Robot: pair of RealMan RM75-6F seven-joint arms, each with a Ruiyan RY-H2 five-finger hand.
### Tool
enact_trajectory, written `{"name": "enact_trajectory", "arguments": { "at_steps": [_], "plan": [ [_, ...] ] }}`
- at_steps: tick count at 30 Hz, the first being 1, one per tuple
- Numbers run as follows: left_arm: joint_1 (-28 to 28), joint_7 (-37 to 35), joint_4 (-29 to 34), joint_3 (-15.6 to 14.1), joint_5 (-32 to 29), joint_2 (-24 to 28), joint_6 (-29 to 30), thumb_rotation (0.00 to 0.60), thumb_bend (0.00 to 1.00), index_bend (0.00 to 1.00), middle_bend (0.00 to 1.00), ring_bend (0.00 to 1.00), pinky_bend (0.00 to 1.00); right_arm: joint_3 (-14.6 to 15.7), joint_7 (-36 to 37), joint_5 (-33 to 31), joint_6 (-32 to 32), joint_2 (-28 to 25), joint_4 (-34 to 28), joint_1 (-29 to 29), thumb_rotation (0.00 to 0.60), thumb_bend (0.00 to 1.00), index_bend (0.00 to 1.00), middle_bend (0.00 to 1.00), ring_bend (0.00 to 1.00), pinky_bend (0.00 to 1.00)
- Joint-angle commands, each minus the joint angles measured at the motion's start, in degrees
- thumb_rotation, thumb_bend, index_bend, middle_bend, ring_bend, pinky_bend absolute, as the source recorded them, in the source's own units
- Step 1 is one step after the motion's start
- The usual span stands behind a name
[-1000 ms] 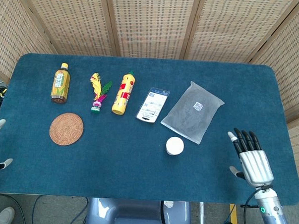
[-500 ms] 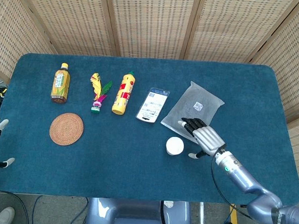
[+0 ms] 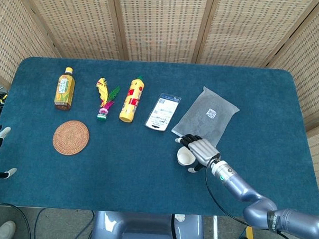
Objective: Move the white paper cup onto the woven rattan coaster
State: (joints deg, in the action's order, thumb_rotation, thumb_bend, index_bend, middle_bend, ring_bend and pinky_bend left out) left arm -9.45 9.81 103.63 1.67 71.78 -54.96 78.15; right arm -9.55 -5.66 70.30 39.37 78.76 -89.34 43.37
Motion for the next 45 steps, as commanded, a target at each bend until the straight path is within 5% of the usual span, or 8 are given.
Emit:
{"name": "enact_trajectory", "arguments": {
  "at_steps": [1, 7, 16, 24, 33, 40, 42, 45],
  "plan": [
    [0.09, -0.27, 0.02, 0.04, 0.18, 0.12, -0.16, 0.600, 0.00, 0.00, 0.00, 0.00, 0.00, 0.17, -0.17, 0.30, 2.23, 2.41, 1.78, 0.13, 0.600, 0.00, 0.23, 0.29, 0.25, 0.35],
    [0.19, -1.08, 0.00, 0.24, 0.29, 0.44, -0.71, 0.600, 0.00, 0.00, 0.00, 0.00, 0.00, -0.09, 3.37, 2.43, 4.02, 4.80, 3.51, 0.29, 0.600, 0.10, 0.38, 0.49, 0.45, 0.57],
    [-0.27, -1.50, -0.20, 0.53, -0.01, 0.53, -2.45, 0.600, 0.00, 0.00, 0.00, 0.00, 0.00, -4.19, 4.65, 1.63, 2.34, 5.95, 2.06, 5.02, 0.600, 0.13, 0.40, 0.50, 0.46, 0.60],
    [-0.59, -2.30, -0.45, 0.80, -0.06, 0.70, -3.53, 0.600, 0.00, 0.00, 0.00, 0.00, 0.00, -9.32, -3.96, -8.99, -2.32, 10.83, 6.01, 15.04, 0.600, 0.20, 0.40, 0.50, 0.46, 0.60],
    [-1.66, -3.36, -1.61, 0.79, -0.52, 0.49, -6.57, 0.600, 0.00, 0.00, 0.00, 0.00, 0.00, -9.49, -13.40, -24.73, -3.66, 20.95, 15.69, 26.10, 0.600, 0.20, 0.40, 0.49, 0.45, 0.60],
    [-2.54, -4.64, -2.20, 0.88, -0.92, 0.66, -8.85, 0.600, 0.00, 0.00, 0.00, 0.00, 0.00, -9.58, -14.27, -28.59, -4.11, 27.80, 22.48, 30.70, 0.600, 0.20, 0.36, 0.48, 0.45, 0.60],
    [-2.59, -5.09, -2.33, 0.91, -0.93, 0.80, -9.11, 0.600, 0.00, 0.00, 0.00, 0.00, 0.00, -9.40, -14.33, -28.98, -4.26, 28.52, 23.41, 31.17, 0.600, 0.18, 0.28, 0.42, 0.38, 0.51],
    [-2.68, -5.93, -2.50, 0.84, -0.81, 1.03, -9.64, 0.600, 0.00, 0.00, 0.00, 0.00, 0.00, -9.58, -13.53, -30.47, -6.09, 28.83, 23.88, 31.93, 0.600, 0.03, 0.05, 0.14, 0.09, 0.18]
  ]
}}
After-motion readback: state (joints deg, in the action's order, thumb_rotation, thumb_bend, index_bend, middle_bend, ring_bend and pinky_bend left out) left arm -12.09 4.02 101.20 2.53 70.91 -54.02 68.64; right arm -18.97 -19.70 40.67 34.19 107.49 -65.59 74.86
